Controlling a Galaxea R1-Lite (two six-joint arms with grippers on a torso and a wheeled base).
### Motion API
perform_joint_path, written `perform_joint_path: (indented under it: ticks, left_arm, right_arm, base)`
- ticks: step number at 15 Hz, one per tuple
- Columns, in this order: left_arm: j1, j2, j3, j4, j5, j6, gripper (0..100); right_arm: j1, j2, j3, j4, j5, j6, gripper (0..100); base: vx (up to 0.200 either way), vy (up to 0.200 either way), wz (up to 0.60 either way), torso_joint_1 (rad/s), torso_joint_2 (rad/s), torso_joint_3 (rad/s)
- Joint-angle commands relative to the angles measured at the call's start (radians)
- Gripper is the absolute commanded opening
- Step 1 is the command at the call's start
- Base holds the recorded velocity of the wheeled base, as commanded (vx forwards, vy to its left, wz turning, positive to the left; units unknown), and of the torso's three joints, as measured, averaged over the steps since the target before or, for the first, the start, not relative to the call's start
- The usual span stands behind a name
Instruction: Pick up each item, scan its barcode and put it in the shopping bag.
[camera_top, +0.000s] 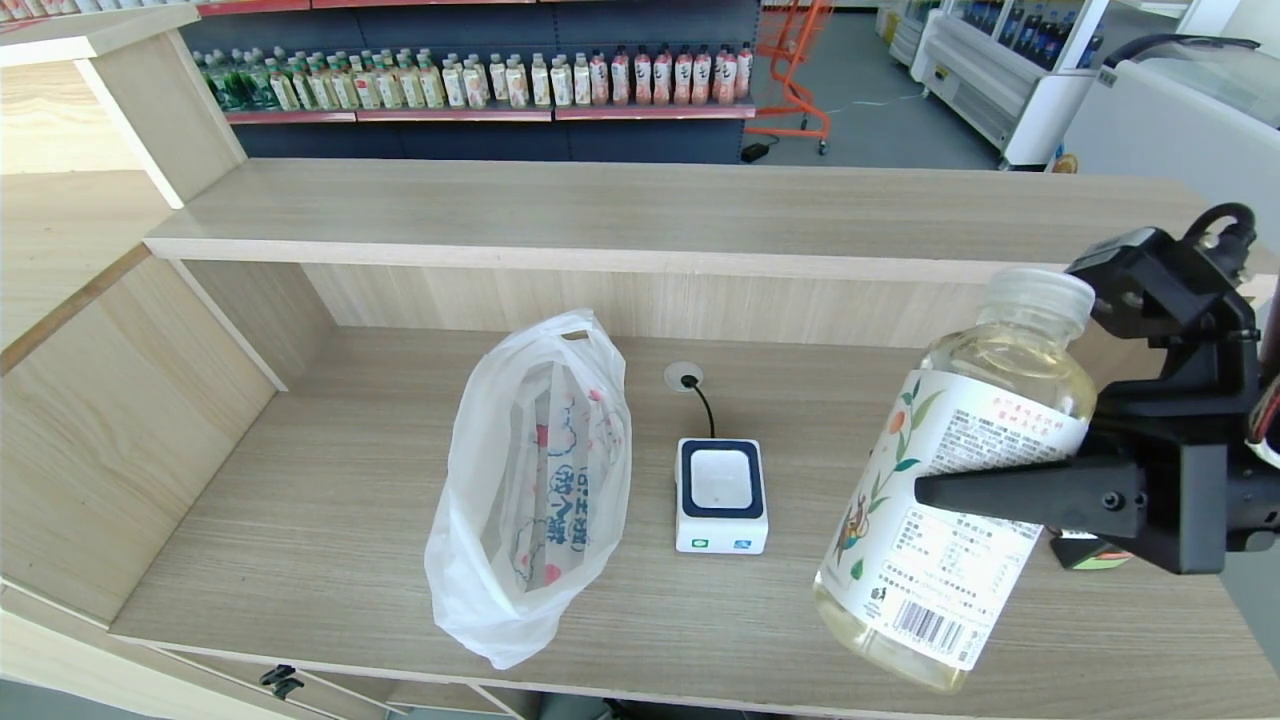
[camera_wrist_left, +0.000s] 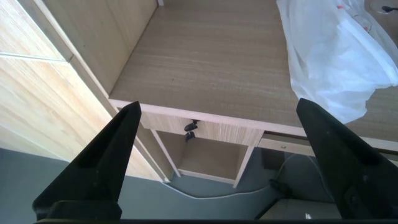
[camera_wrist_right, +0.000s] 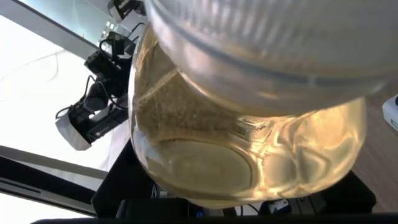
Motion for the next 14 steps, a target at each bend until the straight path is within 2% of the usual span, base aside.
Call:
perform_joint_path:
  ticks: [1, 4, 6, 9, 14]
  left_arm:
    - [0.0, 0.0, 0.0, 0.0, 0.001, 0.0, 100]
    - [0.0, 0.0, 0.0, 0.0, 0.001, 0.0, 100]
    - [0.0, 0.001, 0.0, 0.0, 0.001, 0.0, 100]
    - [0.0, 0.0, 0.0, 0.0, 0.001, 0.0, 100]
    - [0.0, 0.0, 0.0, 0.0, 0.001, 0.0, 100]
  right_arm:
    - [0.003, 0.001, 0.002, 0.0, 0.0, -0.002, 0]
    - [-0.002, 0.003, 0.019, -0.058, -0.013, -0.077, 0]
    - [-0.031, 0.015, 0.037, -0.089, -0.093, -0.283, 0]
    - [-0.079, 0.036, 0.043, -0.087, -0.329, -0.668, 0]
    - [-0.154, 0.036, 0.106, -0.092, -0.587, -1.11, 0]
  base:
    - [0.0, 0.0, 0.0, 0.0, 0.0, 0.0]
    - [0.0, 0.0, 0.0, 0.0, 0.0, 0.0]
    - [0.0, 0.0, 0.0, 0.0, 0.0, 0.0]
    - [0.0, 0.0, 0.0, 0.0, 0.0, 0.0]
    - [0.0, 0.0, 0.0, 0.0, 0.0, 0.0]
